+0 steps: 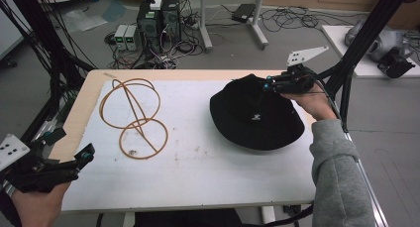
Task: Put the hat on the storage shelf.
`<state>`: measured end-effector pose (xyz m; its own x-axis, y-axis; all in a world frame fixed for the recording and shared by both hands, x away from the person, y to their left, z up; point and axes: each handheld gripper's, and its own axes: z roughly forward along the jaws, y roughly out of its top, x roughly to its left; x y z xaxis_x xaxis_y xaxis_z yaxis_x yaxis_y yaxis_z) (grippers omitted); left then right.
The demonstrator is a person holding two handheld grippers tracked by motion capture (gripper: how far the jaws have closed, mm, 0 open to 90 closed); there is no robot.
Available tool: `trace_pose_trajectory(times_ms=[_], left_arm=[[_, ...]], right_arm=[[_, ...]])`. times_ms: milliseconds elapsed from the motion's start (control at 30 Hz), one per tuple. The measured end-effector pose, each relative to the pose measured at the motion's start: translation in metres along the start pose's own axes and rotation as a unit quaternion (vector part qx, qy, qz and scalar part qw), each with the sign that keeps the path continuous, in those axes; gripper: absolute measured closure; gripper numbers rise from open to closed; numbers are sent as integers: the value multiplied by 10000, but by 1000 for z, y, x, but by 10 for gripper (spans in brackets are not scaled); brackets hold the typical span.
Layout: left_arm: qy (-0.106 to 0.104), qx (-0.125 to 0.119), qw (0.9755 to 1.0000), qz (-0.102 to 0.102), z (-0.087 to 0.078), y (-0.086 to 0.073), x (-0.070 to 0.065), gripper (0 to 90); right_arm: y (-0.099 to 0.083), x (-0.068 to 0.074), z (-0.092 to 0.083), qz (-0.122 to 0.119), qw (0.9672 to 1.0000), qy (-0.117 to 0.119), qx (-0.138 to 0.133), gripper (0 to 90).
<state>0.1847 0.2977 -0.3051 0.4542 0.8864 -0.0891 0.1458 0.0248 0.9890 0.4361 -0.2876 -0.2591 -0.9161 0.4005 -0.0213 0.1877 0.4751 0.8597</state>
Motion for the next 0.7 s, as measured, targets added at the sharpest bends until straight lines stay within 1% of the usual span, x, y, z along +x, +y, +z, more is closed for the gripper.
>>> trace_pose_trajectory(times_ms=[133, 200, 300, 500, 633, 700], left_arm=[[5, 2, 10000, 0, 0, 0, 0, 17], [9, 3, 10000, 1, 0, 0, 0, 17], [-5, -9, 10000, 8, 0, 1, -1, 17], [-33, 2, 10000, 34, 0, 1, -2, 17], [-56, 26, 10000, 48, 1, 1, -4, 17], [-63, 28, 10000, 52, 1, 1, -4, 17]], right_arm=[[13, 8, -6, -122, 9999, 74, -47, 856], [18, 11, -9, -153, 9998, 104, -35, 856], [27, 15, -13, -260, 9995, 158, -42, 856], [44, 25, -22, -419, 9989, 204, -56, 856], [54, 32, -28, -507, 9984, 235, -95, 855], [60, 36, -31, -578, 9978, 286, -149, 855]])
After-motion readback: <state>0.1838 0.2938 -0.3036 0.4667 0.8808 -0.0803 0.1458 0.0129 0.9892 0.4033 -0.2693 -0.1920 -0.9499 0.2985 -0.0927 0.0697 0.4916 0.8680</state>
